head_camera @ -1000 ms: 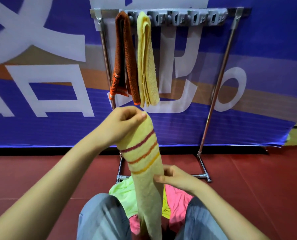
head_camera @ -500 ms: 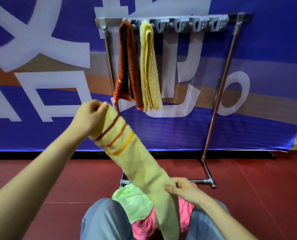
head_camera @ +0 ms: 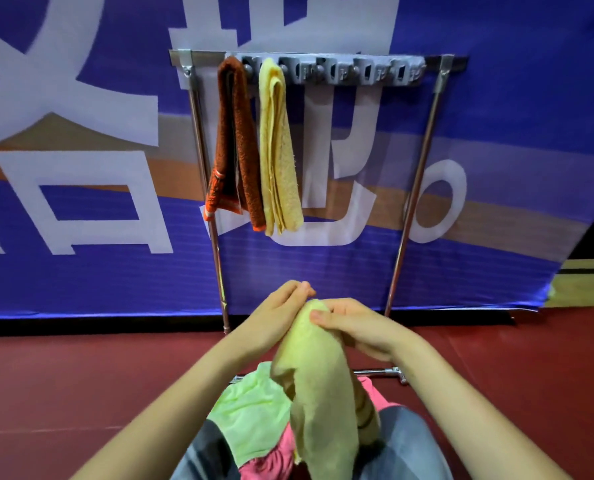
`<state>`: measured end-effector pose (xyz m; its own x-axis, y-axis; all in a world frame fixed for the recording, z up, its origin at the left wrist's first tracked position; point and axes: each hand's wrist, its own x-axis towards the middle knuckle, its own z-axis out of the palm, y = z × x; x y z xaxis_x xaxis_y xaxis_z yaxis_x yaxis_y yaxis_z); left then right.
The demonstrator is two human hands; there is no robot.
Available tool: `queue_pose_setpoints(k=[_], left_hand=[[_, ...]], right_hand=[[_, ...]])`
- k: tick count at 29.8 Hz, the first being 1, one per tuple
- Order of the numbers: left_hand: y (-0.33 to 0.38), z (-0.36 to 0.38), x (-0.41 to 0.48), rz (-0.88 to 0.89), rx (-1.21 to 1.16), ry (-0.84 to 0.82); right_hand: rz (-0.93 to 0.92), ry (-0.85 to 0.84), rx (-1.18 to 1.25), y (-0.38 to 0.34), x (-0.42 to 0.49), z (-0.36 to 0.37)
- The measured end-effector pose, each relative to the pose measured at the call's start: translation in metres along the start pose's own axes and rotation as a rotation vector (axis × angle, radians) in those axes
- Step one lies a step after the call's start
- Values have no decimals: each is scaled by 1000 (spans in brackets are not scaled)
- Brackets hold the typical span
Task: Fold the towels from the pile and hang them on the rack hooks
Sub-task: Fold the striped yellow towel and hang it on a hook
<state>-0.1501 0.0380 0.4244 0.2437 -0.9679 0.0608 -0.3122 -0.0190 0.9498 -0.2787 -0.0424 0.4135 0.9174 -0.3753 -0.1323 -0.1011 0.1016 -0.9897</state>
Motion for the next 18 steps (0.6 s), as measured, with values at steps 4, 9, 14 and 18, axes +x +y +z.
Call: queue_pose_setpoints(k=[4,9,14,18], left_hand=[[14,8,4,73,-85,87],[44,5,15,192,-162,142],[38,-13,15,-22,-148,65],[25,-10,16,-154,-195,-91]], right_hand=[[22,-12,11,-7,-7,-6],[39,-35,96,3,-21,-11],[-46,78,135,-1,-24,-13],[-137,144,44,-22,-18,-10]])
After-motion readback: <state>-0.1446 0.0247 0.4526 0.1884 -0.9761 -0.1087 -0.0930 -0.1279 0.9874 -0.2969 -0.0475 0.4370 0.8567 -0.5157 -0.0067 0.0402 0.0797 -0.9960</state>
